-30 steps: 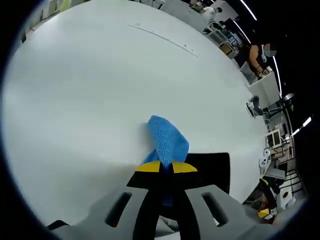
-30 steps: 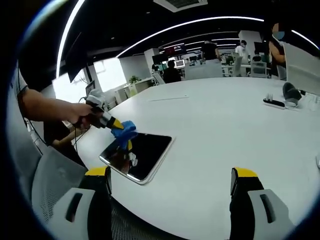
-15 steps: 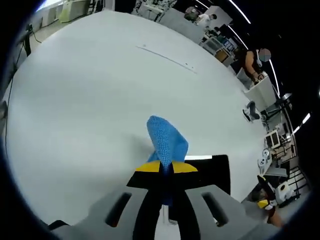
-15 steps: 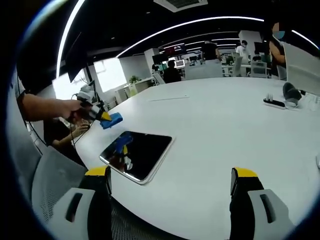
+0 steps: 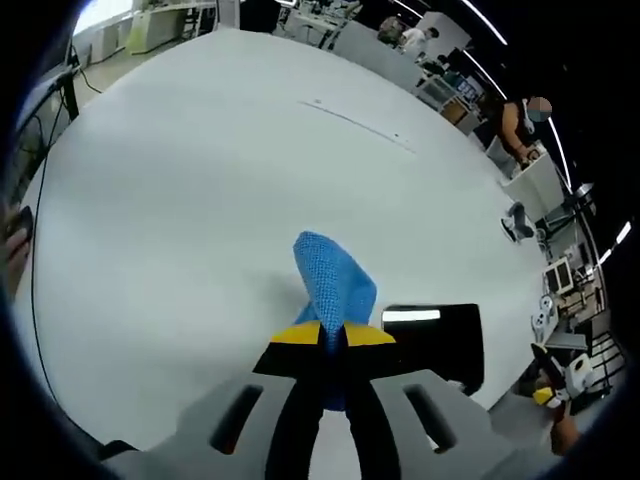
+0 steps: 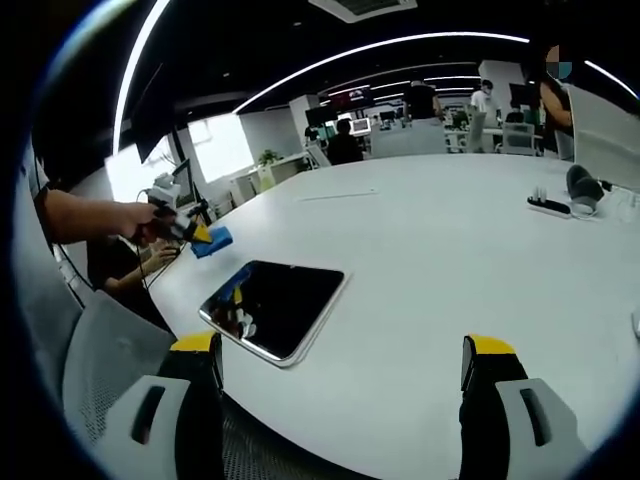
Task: Wipe the mirror surface with the cleaning cloth until all visible marks leave the cleaned area.
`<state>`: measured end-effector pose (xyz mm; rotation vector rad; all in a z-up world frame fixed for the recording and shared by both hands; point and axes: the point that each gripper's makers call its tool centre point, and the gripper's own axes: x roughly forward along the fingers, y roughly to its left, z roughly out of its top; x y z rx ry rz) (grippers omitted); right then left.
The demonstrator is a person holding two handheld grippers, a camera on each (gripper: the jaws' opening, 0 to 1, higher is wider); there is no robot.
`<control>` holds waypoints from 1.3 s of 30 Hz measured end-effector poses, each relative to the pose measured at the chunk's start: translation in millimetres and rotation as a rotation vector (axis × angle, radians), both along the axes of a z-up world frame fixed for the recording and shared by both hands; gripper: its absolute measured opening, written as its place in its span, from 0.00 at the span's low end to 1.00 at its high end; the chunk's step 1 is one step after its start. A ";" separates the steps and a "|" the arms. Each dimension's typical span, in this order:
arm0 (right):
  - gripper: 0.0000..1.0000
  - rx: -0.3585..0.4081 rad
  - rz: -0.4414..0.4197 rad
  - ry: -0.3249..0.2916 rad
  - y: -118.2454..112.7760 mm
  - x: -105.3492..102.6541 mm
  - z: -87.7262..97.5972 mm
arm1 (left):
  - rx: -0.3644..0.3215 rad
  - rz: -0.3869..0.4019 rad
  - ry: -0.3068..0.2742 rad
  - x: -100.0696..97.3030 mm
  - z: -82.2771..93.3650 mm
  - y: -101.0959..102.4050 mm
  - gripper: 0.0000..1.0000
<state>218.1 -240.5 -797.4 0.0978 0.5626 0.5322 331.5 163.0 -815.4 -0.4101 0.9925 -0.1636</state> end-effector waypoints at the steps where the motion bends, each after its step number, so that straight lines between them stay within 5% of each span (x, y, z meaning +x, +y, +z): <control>1: 0.99 0.000 -0.001 0.000 -0.1 0.1 0.0 | 0.006 -0.001 0.002 -0.9 -2.5 0.3 0.04; 4: 0.99 -0.002 -0.003 0.001 -0.6 0.3 -0.3 | 0.040 -0.012 0.011 -2.1 -15.2 5.2 0.04; 6: 0.99 0.000 -0.004 0.000 -0.8 0.3 0.2 | 0.124 -0.043 0.021 -6.6 -28.8 16.1 0.04; 10: 0.99 0.001 -0.008 -0.001 -1.9 0.7 0.0 | 0.075 -0.016 0.029 -12.2 -40.4 13.7 0.04; 16: 0.99 -0.001 -0.006 0.001 -1.1 0.4 0.0 | 0.101 -0.050 0.040 -17.6 -56.4 13.2 0.05; 18: 0.99 -0.002 -0.006 0.002 -0.8 0.1 0.2 | 0.131 -0.115 -0.003 -17.1 -54.1 13.3 0.05; 23: 0.99 -0.005 -0.008 0.001 -1.6 0.3 -0.3 | 0.127 -0.115 -0.008 -18.0 -52.4 11.6 0.06; 25: 0.99 -0.004 -0.010 0.000 -1.4 0.2 0.5 | 0.094 -0.198 -0.051 -20.1 -46.2 3.1 0.10; 32: 0.99 -0.001 -0.005 0.000 -0.7 -0.2 0.5 | 0.099 -0.216 -0.192 -10.4 -21.5 4.9 0.33; 35: 0.99 -0.005 -0.007 0.001 -1.9 -0.2 0.0 | 0.092 -0.250 -0.380 0.1 13.8 2.9 0.47; 39: 0.99 -0.009 -0.007 0.008 -2.5 -0.2 -1.1 | 0.104 -0.289 -0.484 -2.0 39.4 8.6 0.66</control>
